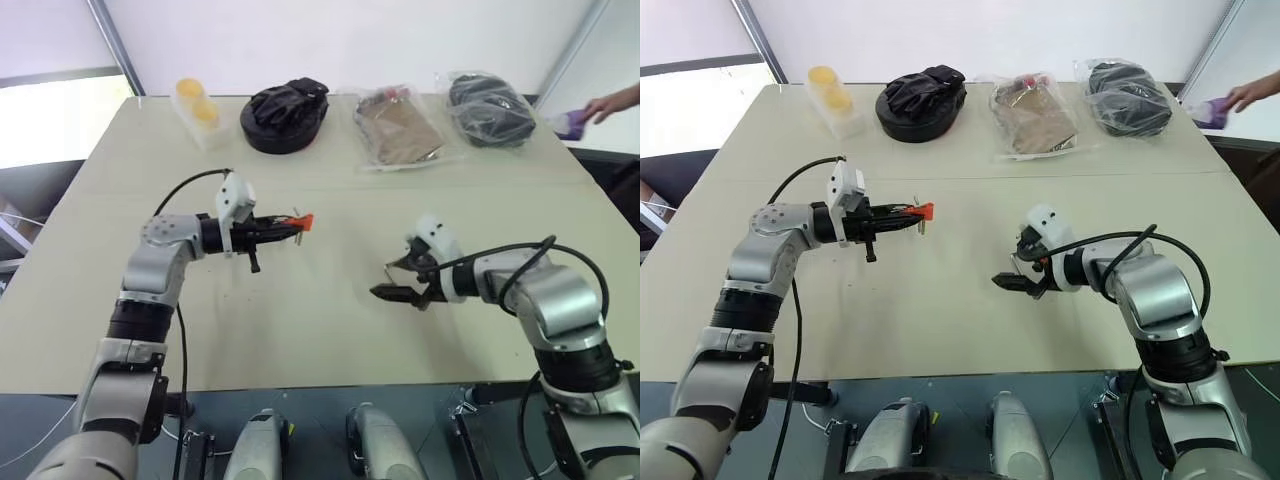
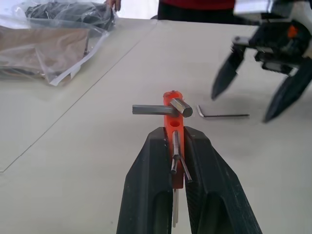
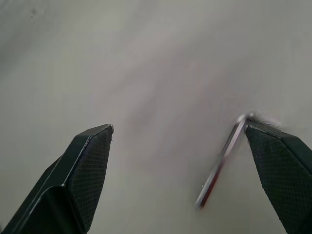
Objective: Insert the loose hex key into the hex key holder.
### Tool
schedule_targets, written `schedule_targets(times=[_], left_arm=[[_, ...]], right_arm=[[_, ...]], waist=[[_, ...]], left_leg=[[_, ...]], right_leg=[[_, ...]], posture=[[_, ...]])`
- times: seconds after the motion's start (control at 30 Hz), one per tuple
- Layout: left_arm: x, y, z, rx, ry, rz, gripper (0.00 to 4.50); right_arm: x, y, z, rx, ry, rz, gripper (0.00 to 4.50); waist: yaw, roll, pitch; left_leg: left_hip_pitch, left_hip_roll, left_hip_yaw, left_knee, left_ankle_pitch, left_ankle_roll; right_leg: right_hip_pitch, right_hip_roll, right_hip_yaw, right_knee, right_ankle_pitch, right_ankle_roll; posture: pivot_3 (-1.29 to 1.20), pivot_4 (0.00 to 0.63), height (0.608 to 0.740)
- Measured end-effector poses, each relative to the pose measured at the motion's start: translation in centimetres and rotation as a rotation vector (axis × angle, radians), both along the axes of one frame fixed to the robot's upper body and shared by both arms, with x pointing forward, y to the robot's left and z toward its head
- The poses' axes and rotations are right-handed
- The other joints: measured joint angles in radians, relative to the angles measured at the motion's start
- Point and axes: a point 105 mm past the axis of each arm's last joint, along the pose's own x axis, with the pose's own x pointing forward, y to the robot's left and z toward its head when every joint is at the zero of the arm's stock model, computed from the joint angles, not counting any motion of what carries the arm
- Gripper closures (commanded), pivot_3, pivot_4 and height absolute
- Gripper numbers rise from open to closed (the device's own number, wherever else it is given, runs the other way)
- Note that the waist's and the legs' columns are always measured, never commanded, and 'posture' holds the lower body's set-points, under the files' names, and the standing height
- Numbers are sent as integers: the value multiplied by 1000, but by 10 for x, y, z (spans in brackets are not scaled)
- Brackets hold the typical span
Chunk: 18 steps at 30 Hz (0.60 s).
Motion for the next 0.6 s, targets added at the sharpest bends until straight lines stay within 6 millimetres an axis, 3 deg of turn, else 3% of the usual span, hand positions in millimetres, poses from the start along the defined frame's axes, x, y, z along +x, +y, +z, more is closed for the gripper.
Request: schedule_targets(times=[0.2,0.6], left_arm=[[-2,-1,-4,-26,27,20,4500],[0,-1,-2,-49,29,48,4500]], right_arm=[[0,0,-11,-14,14,-55,29],[31,7,-27,-26,-72,-117,29]], waist=[[3,0,0],[-5,-2,-1]], left_leg=[[-1,0,-1,0,0,0],[3,0,-1,1,0,0]], right_leg=[[0,1,0,-1,0,1],[3,1,0,-1,0,1]], posture=[[0,150,740],[0,150,740]])
